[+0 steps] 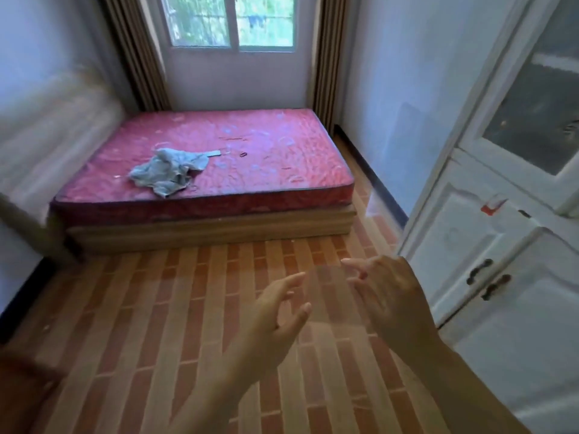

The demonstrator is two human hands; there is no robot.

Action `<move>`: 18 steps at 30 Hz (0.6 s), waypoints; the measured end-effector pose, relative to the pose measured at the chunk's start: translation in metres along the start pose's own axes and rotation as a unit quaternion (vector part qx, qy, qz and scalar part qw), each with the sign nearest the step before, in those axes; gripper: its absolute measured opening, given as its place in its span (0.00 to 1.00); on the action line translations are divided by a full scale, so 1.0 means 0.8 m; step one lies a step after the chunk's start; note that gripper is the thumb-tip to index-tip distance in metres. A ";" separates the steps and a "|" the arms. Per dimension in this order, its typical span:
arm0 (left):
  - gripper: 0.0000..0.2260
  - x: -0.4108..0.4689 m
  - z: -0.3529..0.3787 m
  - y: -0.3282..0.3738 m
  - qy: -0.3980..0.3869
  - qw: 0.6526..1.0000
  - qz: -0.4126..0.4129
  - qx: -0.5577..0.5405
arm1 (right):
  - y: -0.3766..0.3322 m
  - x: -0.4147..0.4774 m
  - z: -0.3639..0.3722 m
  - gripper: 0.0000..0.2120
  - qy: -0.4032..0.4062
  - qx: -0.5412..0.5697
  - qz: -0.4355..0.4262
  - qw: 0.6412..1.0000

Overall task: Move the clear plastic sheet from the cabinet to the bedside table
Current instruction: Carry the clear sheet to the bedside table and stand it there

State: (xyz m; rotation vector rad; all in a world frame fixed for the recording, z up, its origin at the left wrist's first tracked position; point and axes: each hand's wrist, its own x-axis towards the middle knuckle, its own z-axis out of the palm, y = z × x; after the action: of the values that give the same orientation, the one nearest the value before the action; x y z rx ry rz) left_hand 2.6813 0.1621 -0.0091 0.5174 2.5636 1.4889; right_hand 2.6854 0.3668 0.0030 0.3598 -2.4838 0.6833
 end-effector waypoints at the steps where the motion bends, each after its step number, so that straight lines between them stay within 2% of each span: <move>1: 0.20 0.003 -0.013 -0.011 0.021 1.000 -0.010 0.002 | -0.003 0.018 0.019 0.10 -0.010 0.006 -0.008 1.000; 6: 0.21 0.025 -0.071 -0.067 0.096 0.992 -0.075 0.018 | -0.010 0.100 0.100 0.10 -0.029 0.059 -0.056 0.996; 13: 0.21 0.125 -0.155 -0.138 0.150 0.980 -0.114 0.071 | -0.008 0.237 0.221 0.10 -0.050 0.137 -0.112 0.983; 18: 0.20 0.200 -0.220 -0.171 0.186 0.969 -0.159 0.039 | -0.004 0.339 0.292 0.09 -0.055 0.175 -0.135 0.974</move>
State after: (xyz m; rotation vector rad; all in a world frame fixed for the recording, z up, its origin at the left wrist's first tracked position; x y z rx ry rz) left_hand 2.4513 0.0133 -0.0290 -0.1853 2.8117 1.4872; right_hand 2.3651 0.2087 -0.0143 0.8706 -2.3454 1.0069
